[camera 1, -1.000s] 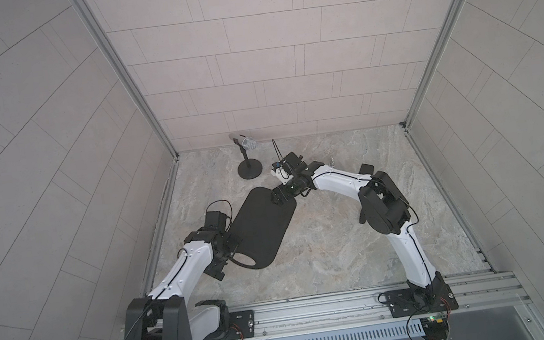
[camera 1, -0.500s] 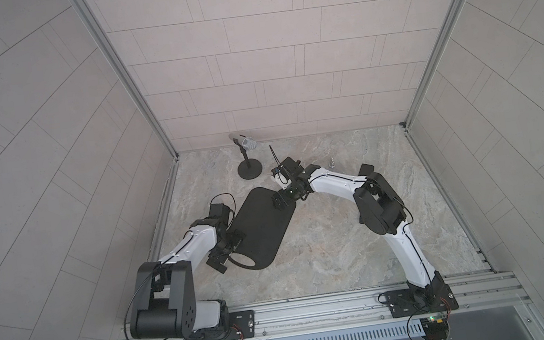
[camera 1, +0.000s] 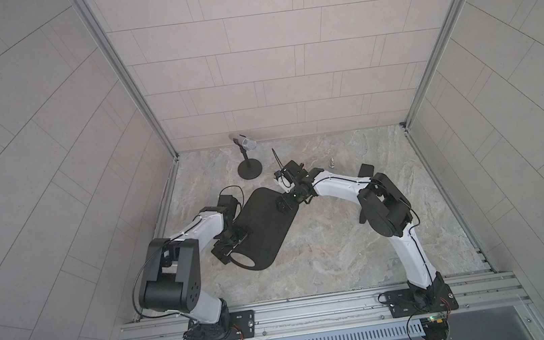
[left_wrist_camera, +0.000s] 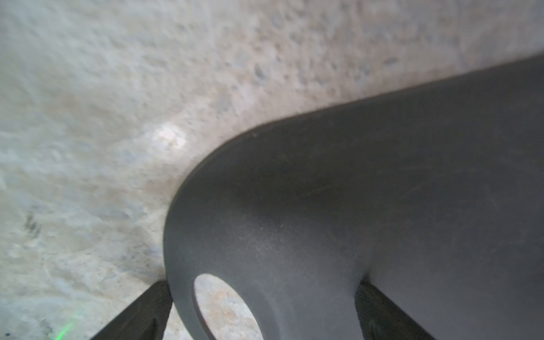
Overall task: Align the knife with the edge of the cutting board
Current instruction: Adjust the work surface at the center of the board.
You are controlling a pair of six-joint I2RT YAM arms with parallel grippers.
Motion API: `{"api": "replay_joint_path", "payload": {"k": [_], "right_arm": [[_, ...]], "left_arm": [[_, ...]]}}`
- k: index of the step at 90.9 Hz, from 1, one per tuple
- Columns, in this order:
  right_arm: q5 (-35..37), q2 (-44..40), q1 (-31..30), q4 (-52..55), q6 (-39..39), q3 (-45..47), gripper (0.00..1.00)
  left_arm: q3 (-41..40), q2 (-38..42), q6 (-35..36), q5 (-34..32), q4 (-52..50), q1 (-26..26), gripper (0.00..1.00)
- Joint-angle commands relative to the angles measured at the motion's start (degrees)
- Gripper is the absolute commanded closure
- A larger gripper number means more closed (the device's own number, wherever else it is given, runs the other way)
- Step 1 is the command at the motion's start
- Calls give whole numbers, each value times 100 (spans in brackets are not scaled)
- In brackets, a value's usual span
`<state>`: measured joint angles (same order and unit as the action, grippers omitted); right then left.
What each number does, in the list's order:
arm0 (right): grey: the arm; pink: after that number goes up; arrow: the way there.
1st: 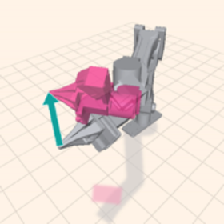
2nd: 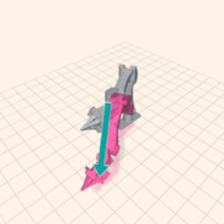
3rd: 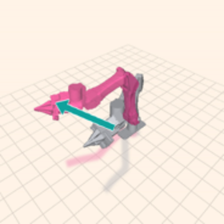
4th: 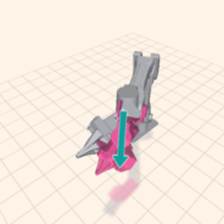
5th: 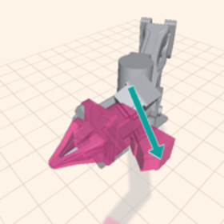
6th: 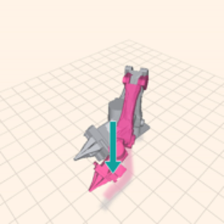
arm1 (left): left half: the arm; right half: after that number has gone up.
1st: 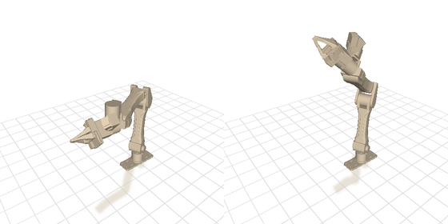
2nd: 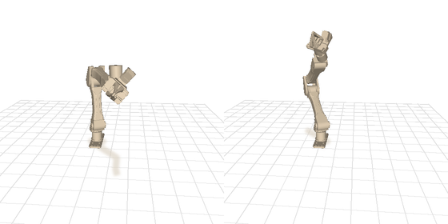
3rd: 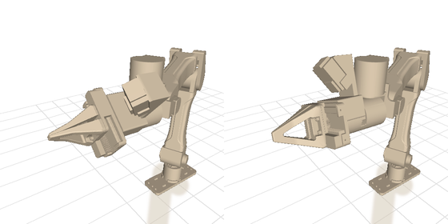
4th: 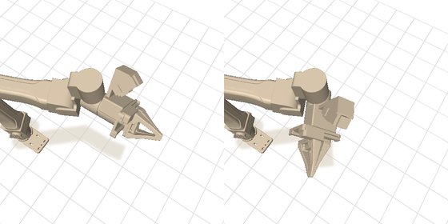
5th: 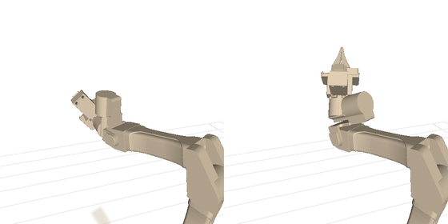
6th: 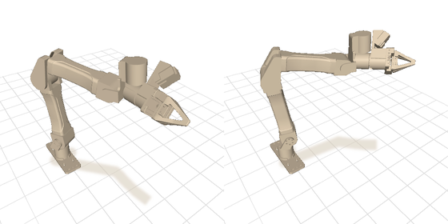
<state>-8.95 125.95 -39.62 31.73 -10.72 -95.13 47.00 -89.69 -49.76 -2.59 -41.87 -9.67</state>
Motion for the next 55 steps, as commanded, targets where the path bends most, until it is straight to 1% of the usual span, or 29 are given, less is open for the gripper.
{"api": "replay_joint_path", "payload": {"k": [1, 30, 48, 55], "right_arm": [[-150, -89, -90, 490, -145, 614, 6], [-113, -594, -90, 196, -317, 1512, 7], [-119, -971, -90, -66, -514, 2102, 8], [-149, -1107, -90, -147, -584, 2282, 8]], "left_arm": [[156, -295, 241, 316, 425, -192, 0], [581, -740, 378, 295, 307, -577, 0], [844, -920, 457, 138, 153, -823, 0], [889, -945, 471, 88, 126, -844, 0]]}}
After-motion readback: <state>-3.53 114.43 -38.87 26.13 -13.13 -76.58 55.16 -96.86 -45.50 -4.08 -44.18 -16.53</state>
